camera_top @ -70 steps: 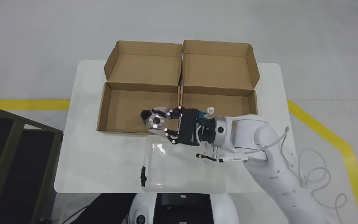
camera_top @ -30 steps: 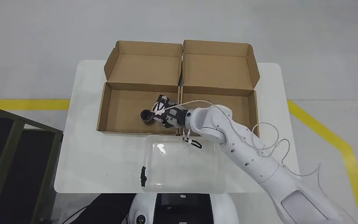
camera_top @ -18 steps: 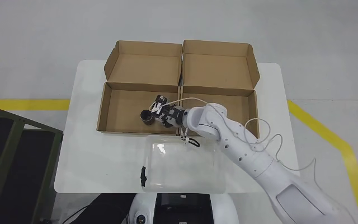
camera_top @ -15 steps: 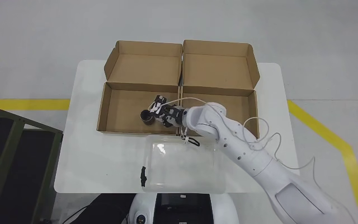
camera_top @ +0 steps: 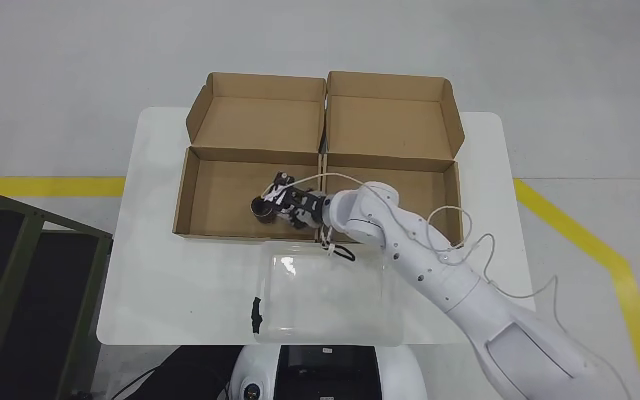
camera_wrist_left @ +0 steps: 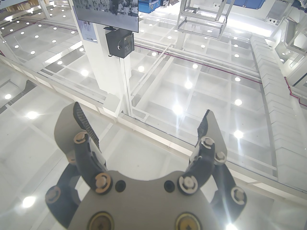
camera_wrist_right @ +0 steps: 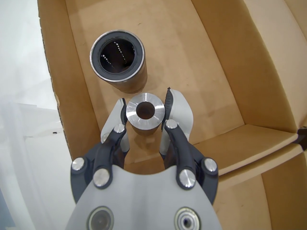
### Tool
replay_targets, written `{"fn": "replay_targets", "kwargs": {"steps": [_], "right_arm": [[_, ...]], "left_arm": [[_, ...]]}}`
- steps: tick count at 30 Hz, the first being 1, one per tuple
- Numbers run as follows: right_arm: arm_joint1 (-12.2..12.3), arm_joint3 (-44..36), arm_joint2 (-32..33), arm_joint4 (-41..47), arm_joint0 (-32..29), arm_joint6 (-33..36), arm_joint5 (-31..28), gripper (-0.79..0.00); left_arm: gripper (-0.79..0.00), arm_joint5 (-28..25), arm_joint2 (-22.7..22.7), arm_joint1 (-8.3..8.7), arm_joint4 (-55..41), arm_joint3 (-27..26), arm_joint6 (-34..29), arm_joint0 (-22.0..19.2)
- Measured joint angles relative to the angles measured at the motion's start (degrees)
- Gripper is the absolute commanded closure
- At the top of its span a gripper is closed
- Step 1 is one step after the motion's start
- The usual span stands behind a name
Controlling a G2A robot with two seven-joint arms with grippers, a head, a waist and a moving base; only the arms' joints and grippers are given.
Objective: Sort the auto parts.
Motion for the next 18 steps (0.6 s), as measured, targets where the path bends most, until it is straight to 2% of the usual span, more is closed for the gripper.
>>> {"fn": "replay_targets", "kwargs": {"steps": [1, 3, 5, 7, 11, 18], "right_arm": [[-0.02, -0.04, 0.12, 0.08, -0.06, 0.1, -0.32, -0.391], [-0.01, -0.39, 0.39, 0.0, -0.21, 0.36, -0.58, -0.545], [0.13, -1.2, 1.01, -0.16, -0.49, 0.49, -0.69, -0.659], [0.39, -2.49, 1.91, -0.46, -0.93, 0.4, -0.7, -0.711], [1.1, -6.43, 4.01, -1.29, -2.21, 0.22, -0.87, -0.785], [2.96, -17.49, 9.28, -1.57, -6.84, -0.17, -2.48, -0.785]], "left_arm": [[-0.785, 0.0, 0.0, 0.0, 0.0, 0.0, 0.0, 0.0], [-0.785, 0.0, 0.0, 0.0, 0.0, 0.0, 0.0, 0.0], [-0.785, 0.0, 0.0, 0.0, 0.0, 0.0, 0.0, 0.0], [-0.785, 0.0, 0.0, 0.0, 0.0, 0.0, 0.0, 0.0], [-0.785, 0.0, 0.0, 0.0, 0.0, 0.0, 0.0, 0.0], [-0.785, 0.0, 0.0, 0.0, 0.0, 0.0, 0.0, 0.0]]}}
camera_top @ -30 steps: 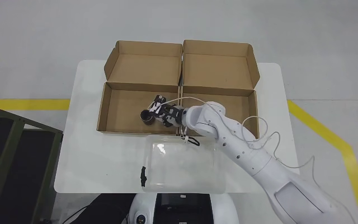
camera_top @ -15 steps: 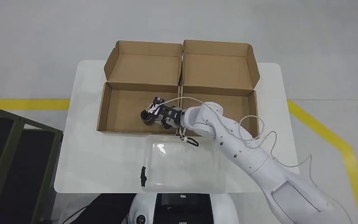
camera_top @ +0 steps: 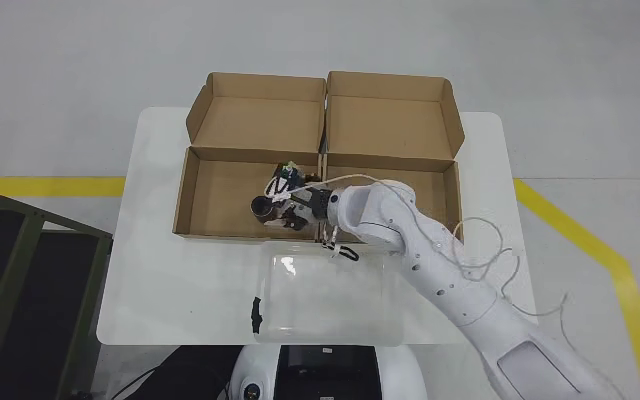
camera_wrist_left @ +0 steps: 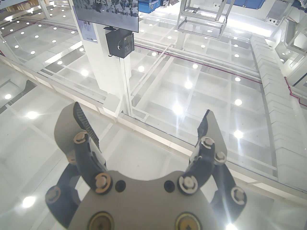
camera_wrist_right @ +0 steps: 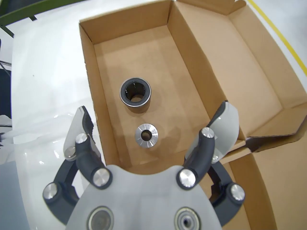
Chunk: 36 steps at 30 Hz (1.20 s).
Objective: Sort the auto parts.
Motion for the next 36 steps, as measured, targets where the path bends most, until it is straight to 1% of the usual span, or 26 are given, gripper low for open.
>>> {"fn": "replay_targets", "kwargs": {"steps": [6, 9, 16, 24, 31, 36], "right_arm": [[1.97, -8.32, 6.07, -0.38, -5.87, -1.1, -1.97, -0.785], [2.89, -11.06, 9.22, -0.71, -8.9, -2.16, -2.85, -0.785], [5.13, -17.36, 18.15, -3.49, -17.61, -7.25, -4.15, -0.785], [7.28, -18.98, 29.09, -7.61, -26.98, -17.66, -6.57, -0.785], [8.54, -21.73, 36.04, -11.23, -34.04, -23.38, -6.57, -0.785], [9.23, -23.89, 41.14, -11.91, -38.85, -26.14, -5.81, -0.785]], "left_arm": [[-0.785, 0.0, 0.0, 0.0, 0.0, 0.0, 0.0, 0.0], [-0.785, 0.0, 0.0, 0.0, 0.0, 0.0, 0.0, 0.0], [-0.785, 0.0, 0.0, 0.0, 0.0, 0.0, 0.0, 0.0], [-0.785, 0.0, 0.0, 0.0, 0.0, 0.0, 0.0, 0.0], [-0.785, 0.0, 0.0, 0.0, 0.0, 0.0, 0.0, 0.0], [-0.785, 0.0, 0.0, 0.0, 0.0, 0.0, 0.0, 0.0]]}}
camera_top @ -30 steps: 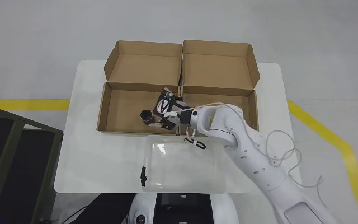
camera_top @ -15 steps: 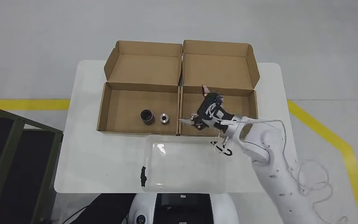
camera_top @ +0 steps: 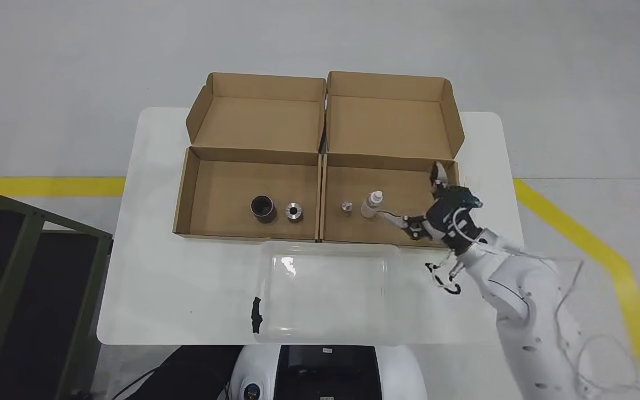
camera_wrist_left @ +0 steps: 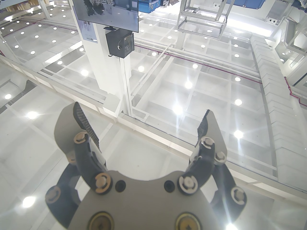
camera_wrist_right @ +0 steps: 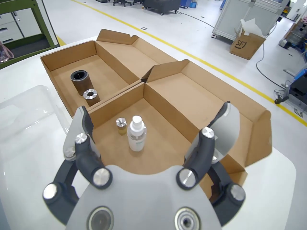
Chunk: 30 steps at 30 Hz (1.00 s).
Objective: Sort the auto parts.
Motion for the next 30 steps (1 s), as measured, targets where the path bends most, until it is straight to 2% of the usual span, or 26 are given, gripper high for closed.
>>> {"fn": "replay_targets", "kwargs": {"steps": [22, 30], "right_arm": [[1.11, -6.7, 17.21, -0.12, -21.7, -13.68, 5.65, -0.785], [1.1, -7.35, 20.82, 1.46, -26.66, -16.18, 5.86, -0.785]], "left_arm": [[-0.785, 0.0, 0.0, 0.0, 0.0, 0.0, 0.0, 0.0], [-0.785, 0.0, 0.0, 0.0, 0.0, 0.0, 0.0, 0.0]]}}
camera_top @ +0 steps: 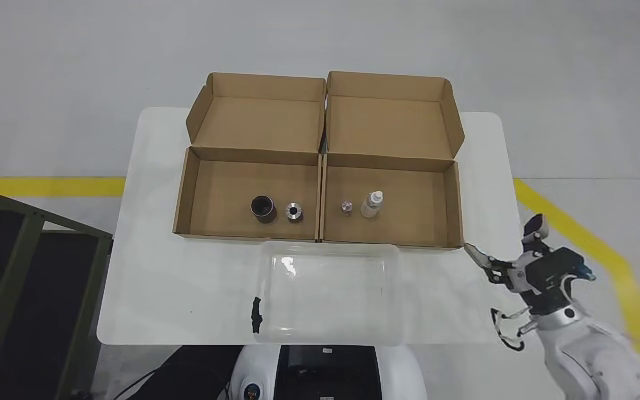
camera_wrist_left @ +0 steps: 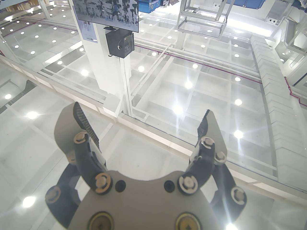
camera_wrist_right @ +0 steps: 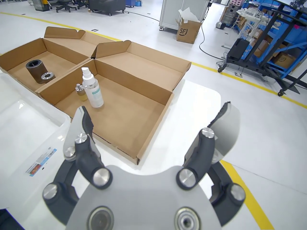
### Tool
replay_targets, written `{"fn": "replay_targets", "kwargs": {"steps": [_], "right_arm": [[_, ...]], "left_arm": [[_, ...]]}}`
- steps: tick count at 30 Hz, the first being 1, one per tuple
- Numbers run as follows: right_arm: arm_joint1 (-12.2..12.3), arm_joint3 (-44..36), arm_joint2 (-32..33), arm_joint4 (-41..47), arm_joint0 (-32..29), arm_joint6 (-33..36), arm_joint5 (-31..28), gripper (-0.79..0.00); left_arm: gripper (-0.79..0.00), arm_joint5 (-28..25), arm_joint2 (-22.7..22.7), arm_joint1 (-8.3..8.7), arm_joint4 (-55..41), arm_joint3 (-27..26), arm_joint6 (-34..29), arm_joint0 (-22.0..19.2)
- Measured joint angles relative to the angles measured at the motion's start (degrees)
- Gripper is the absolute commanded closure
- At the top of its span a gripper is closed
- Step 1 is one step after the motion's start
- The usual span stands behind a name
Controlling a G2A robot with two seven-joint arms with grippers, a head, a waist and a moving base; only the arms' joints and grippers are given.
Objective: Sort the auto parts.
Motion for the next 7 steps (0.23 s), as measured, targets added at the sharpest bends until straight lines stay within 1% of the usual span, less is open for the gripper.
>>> {"fn": "replay_targets", "kwargs": {"steps": [7], "right_arm": [[0.06, 0.53, 0.59, 1.03, -0.36, -0.42, -0.97, -0.785]], "left_arm": [[-0.784, 0.0, 0.0, 0.0, 0.0, 0.0, 0.0, 0.0]]}}
